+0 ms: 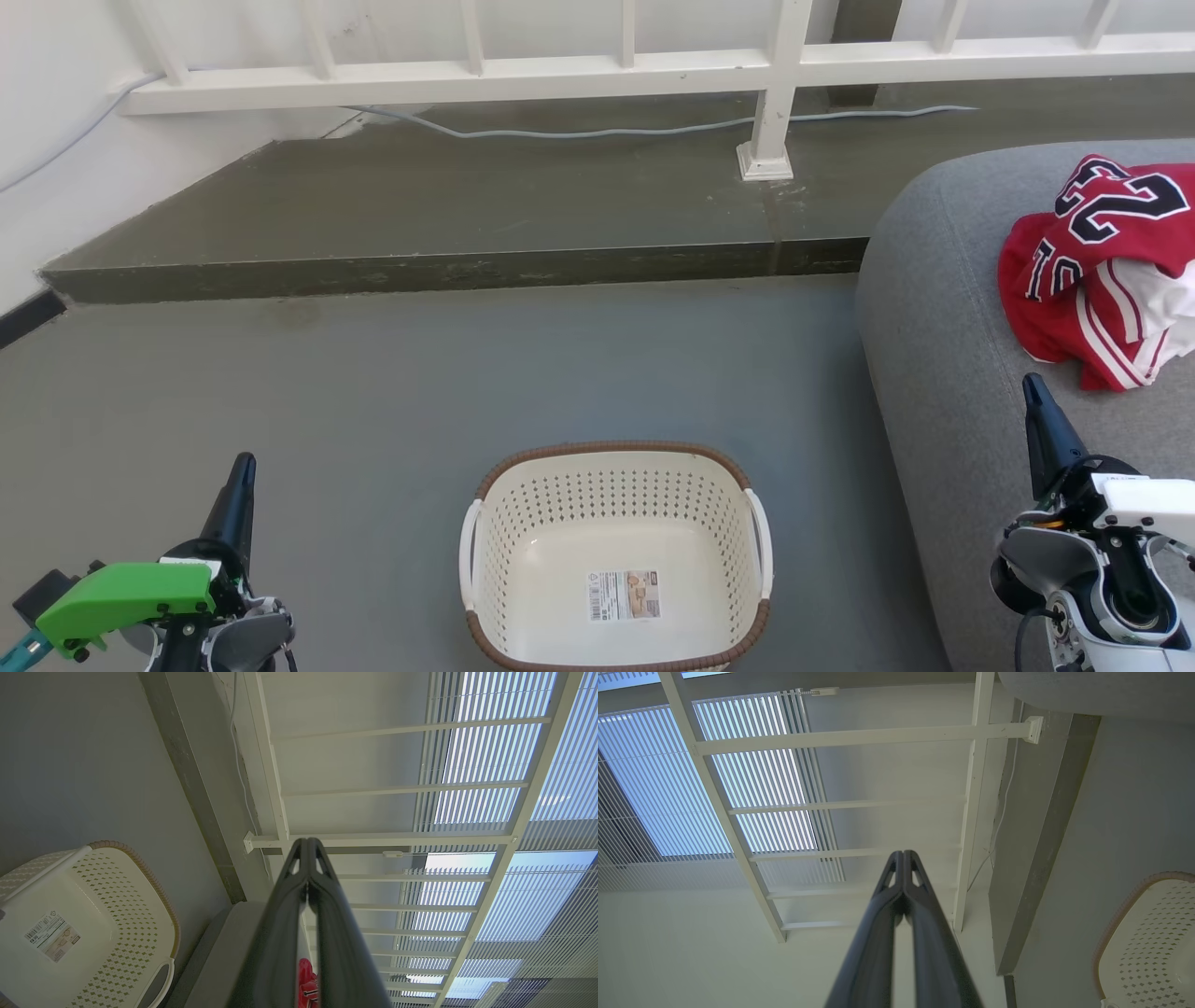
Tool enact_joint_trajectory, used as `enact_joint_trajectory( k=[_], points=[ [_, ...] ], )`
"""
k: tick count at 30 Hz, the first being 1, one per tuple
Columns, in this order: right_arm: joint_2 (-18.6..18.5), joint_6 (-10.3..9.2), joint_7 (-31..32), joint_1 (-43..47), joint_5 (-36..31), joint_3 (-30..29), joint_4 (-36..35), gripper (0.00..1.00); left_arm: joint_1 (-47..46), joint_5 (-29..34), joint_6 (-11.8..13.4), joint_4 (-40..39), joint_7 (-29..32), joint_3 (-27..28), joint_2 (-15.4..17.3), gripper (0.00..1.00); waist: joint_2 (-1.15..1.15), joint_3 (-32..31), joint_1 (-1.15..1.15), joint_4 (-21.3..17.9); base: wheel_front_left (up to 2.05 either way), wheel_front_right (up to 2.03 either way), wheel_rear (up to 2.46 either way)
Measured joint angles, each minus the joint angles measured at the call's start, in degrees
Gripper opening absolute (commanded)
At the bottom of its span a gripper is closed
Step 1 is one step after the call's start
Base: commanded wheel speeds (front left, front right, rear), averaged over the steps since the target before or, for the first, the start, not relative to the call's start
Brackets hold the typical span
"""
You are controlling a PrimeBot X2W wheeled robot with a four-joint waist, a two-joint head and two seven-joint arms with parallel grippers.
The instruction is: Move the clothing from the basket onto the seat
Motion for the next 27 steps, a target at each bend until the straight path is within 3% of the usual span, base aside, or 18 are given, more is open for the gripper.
enact_joint_trajectory(
  k=[27],
  points=[
    [0.08,0.01,0.43,-0.01,0.00,-0.09,-0.03,0.00,-0.01,0.00,-0.02,0.00,0.00,0.12,-0.04,0.00,0.00,0.01,0.00,0.00,0.00,0.00,0.00]
  ],
)
